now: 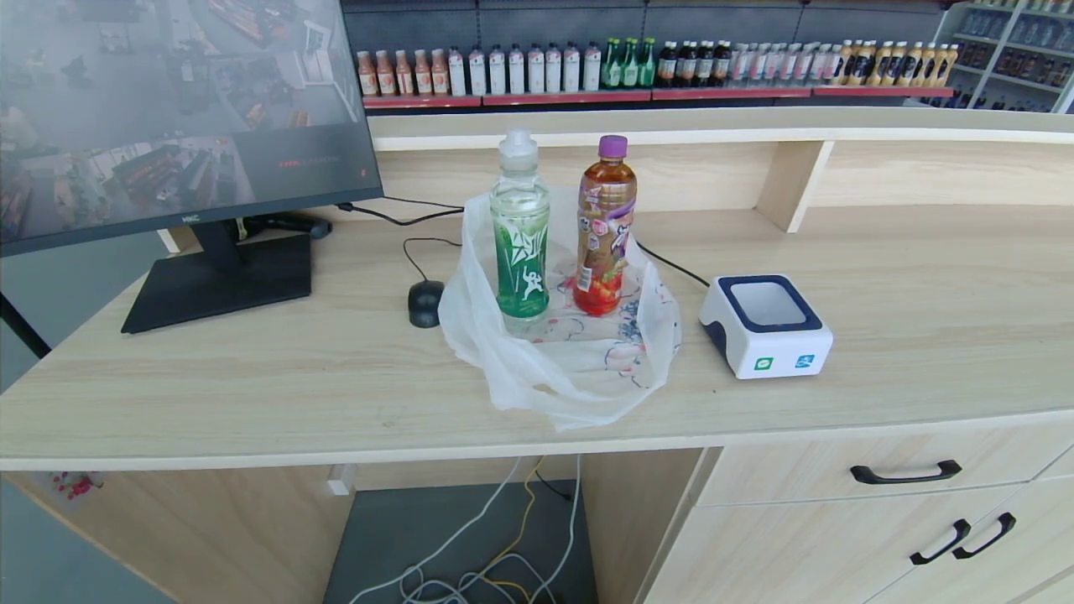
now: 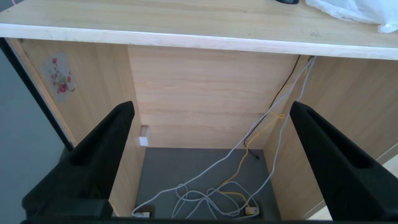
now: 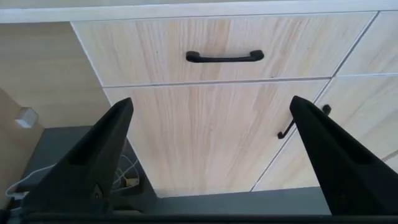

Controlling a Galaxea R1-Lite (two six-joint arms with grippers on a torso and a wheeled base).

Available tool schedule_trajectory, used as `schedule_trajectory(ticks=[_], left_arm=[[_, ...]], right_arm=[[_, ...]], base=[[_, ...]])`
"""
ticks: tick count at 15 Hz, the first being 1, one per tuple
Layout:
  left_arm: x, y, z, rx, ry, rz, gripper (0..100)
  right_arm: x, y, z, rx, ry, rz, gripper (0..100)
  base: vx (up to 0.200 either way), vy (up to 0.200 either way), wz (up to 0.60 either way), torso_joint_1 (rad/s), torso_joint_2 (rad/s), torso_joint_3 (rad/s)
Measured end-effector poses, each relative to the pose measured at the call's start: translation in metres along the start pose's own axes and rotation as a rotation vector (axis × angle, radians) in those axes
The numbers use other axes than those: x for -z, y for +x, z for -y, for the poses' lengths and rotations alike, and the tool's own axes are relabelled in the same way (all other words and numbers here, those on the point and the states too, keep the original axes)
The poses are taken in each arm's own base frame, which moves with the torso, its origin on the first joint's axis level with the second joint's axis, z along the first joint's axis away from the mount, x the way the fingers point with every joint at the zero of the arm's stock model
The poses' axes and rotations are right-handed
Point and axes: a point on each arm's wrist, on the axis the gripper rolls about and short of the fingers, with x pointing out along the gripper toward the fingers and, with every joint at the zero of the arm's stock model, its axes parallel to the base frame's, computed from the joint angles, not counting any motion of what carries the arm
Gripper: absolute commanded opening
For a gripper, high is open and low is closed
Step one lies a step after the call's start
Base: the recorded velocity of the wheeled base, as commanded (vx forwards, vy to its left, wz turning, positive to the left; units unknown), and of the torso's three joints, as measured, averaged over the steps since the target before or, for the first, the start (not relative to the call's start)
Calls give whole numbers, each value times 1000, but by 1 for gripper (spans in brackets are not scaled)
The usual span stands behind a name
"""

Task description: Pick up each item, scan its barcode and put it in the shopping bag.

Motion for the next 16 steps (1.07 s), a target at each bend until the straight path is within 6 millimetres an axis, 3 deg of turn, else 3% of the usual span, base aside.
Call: schedule_trajectory(ticks=[3,7,16], left_arm=[[0,0,0,0,-1,0,100],[0,0,0,0,-3,0,100],[0,0,0,0,-3,0,100]], right_arm=[[0,0,-3,56,11,-5,100],[6,-4,-4,-121,-24,51,100],[8,-7,-4,-89,31,88,100]], base=[[0,0,0,0,0,0],[0,0,0,0,0,0],[-22,0,0,0,0,0]])
